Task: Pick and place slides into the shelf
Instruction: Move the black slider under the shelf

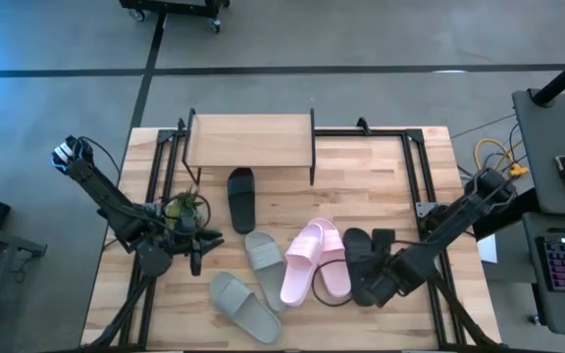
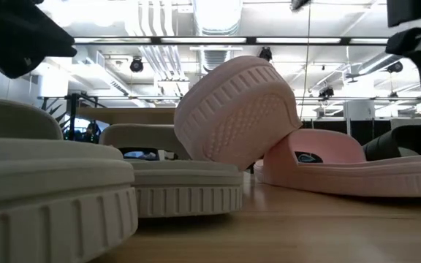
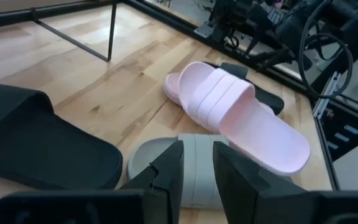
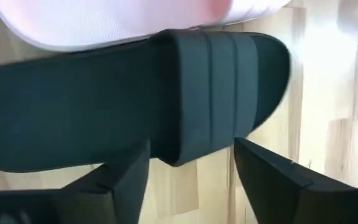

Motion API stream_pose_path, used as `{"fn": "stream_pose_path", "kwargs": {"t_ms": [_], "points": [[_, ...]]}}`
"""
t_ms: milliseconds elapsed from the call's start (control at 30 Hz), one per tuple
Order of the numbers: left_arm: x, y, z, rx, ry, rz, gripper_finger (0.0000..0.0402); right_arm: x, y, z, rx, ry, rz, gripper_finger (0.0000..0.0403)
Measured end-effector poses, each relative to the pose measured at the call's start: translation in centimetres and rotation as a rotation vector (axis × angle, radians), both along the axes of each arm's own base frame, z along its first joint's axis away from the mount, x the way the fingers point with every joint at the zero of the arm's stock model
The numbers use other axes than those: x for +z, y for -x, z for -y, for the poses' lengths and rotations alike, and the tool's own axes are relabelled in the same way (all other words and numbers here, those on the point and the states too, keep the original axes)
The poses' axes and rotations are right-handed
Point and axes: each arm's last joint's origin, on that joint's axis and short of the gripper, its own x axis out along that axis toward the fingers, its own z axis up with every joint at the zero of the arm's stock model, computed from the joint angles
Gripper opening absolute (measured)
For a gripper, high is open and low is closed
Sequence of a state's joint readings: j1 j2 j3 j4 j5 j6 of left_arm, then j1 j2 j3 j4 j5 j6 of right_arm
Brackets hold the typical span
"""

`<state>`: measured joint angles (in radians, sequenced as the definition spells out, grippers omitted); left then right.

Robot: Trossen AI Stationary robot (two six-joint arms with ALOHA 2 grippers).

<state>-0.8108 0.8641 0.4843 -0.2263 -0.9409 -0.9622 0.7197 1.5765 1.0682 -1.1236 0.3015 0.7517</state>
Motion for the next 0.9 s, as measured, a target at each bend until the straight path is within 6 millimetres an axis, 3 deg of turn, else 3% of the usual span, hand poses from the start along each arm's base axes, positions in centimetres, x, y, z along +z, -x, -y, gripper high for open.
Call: {"fn": "stream_pose_path", "kwargs": {"t_ms": [200,333,467,600,800,900], "points": [[-0.1,0.0,0.1,-0.014,0.004,-0.010,0.0072,-2.1,-1.0,-0.2,0.032,0.140,-0.005,0.0246],[0.0,0.0,0.0,-0.013,0.014,-0.002,0.0072,-2.9,-1.6,-0.2,0.013,0.239,0.049,0.0236],[0.1,0.0,0.0,-0.012,0.022,0.003,0.0072,-3.6,-2.0,0.1,-0.041,0.222,0.011,0.0214],[0.1,0.0,0.0,-0.006,0.039,0.005,0.0072,-3.8,-2.2,0.5,-0.107,0.199,0.002,0.0161],[0.1,0.0,0.0,-0.005,0.045,0.009,0.0072,-3.6,-2.4,1.0,-0.156,0.195,0.009,0.0031],[0.2,0.1,-0.1,0.003,0.072,0.018,0.0072,-2.9,-2.1,1.1,-0.162,0.169,-0.011,0.0017]]}}
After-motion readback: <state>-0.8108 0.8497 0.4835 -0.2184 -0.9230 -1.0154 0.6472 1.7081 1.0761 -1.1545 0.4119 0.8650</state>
